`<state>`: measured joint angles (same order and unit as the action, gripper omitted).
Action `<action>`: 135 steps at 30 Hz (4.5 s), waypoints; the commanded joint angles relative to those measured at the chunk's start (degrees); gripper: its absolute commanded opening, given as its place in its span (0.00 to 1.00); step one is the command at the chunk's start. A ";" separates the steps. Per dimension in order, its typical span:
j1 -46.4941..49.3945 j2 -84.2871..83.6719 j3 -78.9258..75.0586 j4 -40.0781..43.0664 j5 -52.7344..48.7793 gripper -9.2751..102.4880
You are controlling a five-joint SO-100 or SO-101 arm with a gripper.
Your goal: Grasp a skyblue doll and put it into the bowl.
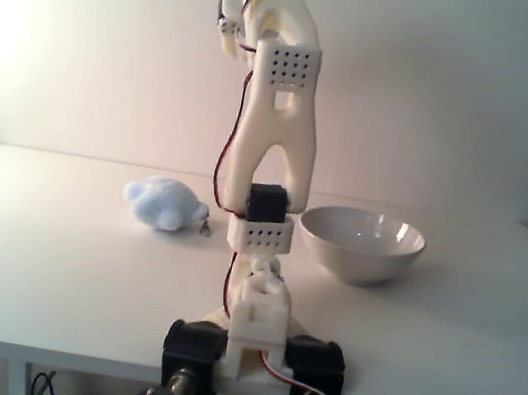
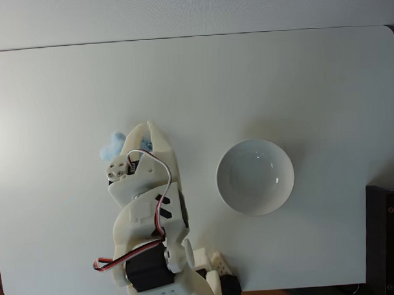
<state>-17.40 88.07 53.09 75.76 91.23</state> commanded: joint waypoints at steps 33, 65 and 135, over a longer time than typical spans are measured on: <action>-9.05 -10.37 -8.00 0.00 -0.26 0.66; -5.89 -11.87 8.61 16.52 -10.28 0.75; -7.47 -43.59 8.17 0.26 -13.27 0.75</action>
<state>-24.26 47.81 60.29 76.82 78.13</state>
